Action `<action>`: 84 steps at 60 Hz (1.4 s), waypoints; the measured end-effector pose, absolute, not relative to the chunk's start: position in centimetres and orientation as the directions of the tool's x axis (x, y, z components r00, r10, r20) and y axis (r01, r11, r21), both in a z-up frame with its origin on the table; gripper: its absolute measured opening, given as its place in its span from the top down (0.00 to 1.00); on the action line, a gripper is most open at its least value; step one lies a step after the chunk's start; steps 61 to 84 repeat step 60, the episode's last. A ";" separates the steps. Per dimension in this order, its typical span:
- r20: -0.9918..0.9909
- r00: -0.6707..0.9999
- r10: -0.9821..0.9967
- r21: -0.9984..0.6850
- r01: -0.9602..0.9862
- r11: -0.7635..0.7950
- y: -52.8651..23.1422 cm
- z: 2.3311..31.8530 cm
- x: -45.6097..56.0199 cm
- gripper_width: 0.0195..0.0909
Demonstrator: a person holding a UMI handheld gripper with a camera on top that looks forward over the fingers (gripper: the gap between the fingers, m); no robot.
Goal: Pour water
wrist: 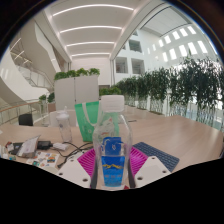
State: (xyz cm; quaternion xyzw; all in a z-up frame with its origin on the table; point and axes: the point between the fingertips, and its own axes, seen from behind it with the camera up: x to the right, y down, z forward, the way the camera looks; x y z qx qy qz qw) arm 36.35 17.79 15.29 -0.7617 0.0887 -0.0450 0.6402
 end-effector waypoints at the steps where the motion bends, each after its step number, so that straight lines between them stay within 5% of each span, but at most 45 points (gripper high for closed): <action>1: -0.050 0.980 -0.195 -0.982 -0.083 -0.168 17.9 14.5 36.6 0.66; 14: -0.005 0.983 -0.181 -0.968 -0.050 -0.247 16.5 7.1 36.2 0.63; 27: -0.017 0.985 -0.174 -0.971 -0.058 -0.233 16.5 7.3 35.8 0.61; 32: -0.022 0.984 -0.176 -0.952 -0.075 -0.297 16.1 6.6 35.7 0.50; 38: -0.034 0.985 -0.169 -0.915 -0.098 -0.392 13.6 5.6 35.0 0.08; 60: 0.012 0.983 -0.183 -0.915 -0.063 -0.398 -4.4 13.2 27.8 0.10; 84: 0.012 0.983 -0.183 -0.915 -0.063 -0.398 -4.4 13.2 27.8 0.10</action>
